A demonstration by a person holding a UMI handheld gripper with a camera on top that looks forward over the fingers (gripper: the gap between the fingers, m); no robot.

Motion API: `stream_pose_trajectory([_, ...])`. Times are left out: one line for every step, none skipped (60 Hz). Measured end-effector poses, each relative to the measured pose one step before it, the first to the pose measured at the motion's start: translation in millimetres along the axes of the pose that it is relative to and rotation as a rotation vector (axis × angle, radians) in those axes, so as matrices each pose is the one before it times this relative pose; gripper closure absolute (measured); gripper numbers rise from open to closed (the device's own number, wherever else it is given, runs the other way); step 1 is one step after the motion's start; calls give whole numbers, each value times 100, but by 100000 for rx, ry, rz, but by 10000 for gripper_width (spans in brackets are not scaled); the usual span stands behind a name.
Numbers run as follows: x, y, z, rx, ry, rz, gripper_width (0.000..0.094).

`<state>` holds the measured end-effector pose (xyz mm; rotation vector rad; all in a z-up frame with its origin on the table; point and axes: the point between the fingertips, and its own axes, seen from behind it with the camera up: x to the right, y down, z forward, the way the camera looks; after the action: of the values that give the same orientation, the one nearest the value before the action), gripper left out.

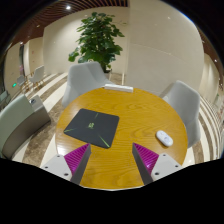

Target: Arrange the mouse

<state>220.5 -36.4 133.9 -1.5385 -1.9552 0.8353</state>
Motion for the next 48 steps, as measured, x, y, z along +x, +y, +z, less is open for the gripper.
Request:
stream_pose_trajectory([243,50,17,-116,884,570,69])
stream_pose_trajectory([284,25,23,-19,899,520,67])
stream_pose_trajectory([340,17,34,13,920,473,71])
stream_pose_trajectory([433,37,69,-76,936,362,70])
stream_pose_trajectory([509,61,87,-89,974,292,69])
stream_pose_trajectory([558,84,102,-93,982,325,69])
stream_pose_trajectory([370,185,15,-11,1161,303,70])
stream_pose_trajectory([823,157,127,-91,932,394,70])
stream_pose_trajectory([693,108,210,-102,890,528,67])
stream_pose_trajectory([736,119,248,-100,846,576,68])
stream_pose_trajectory([724,124,249,-121,831,677,67])
stream_pose_trajectory([702,138,254,-107,875,737,68])
stream_pose_trajectory([735,124,272,-171,867,760,69])
stream_pose_trajectory([723,160,291,-197,868,759,67])
stream_pose_trajectory([743,118,259,-175,874,774,68])
stream_pose_trajectory([690,61,303,-63,892,760,67])
stream_pose_trajectory([713,77,263,2,827,776,68])
stream_pose_trajectory([713,47,261,66,881,711,68])
stream_pose_trajectory([754,19,248,16,956,697,68])
stream_pose_trajectory([694,54,262,-58,979,651,67])
stream_pose_trajectory([700,81,253,-113,980,546,68])
stream_pose_trajectory([654,58,213,-119,898,468,71])
stream_pose_trajectory([689,102,293,-38,801,456,72])
stream_pose_trajectory([605,40,206,46,749,468,72])
stream_pose_trajectory([572,11,229,115,639,480,71])
stream_pose_trajectory([518,127,-7,97,588,411,69])
stream_pose_trajectory([548,-40,404,129,410,484,69])
stream_pose_trajectory([469,117,10,180,505,386,66])
stream_pose_trajectory([508,50,143,166,445,431,71])
stream_pose_trajectory([456,62,255,117,371,390,70])
stream_pose_trajectory([419,54,227,71,334,356,68])
stream_pose_trajectory([367,30,265,101,239,305,69])
stream_pose_trajectory([372,6,274,139,215,277,68])
stream_pose_trajectory([336,-34,317,243,191,208,70])
stream_pose_trajectory([344,-23,262,279,212,205,68])
stream_pose_trajectory([331,1,254,295,226,144,67])
stream_pose_trajectory([296,-13,337,211,171,130,70])
stream_pose_trajectory([293,20,320,64,132,64,68])
stream_pose_trajectory([226,59,314,-6,83,90,69])
stream_pose_trajectory([180,15,272,42,19,143,69])
stream_pose_trajectory([186,44,247,203,-20,187,69])
stream_pose_trajectory([160,-42,268,248,-20,113,69])
stream_pose_trajectory([117,-70,287,275,-30,58,69])
stream_pose_trajectory([166,-7,268,253,-12,-37,67])
stream_pose_trajectory([176,-40,293,216,42,-80,69])
stream_pose_trajectory([111,-9,327,248,2,-99,67])
stream_pose_trajectory([146,57,336,261,-90,-199,66])
stream_pose_trajectory([83,-43,324,305,-203,-210,68])
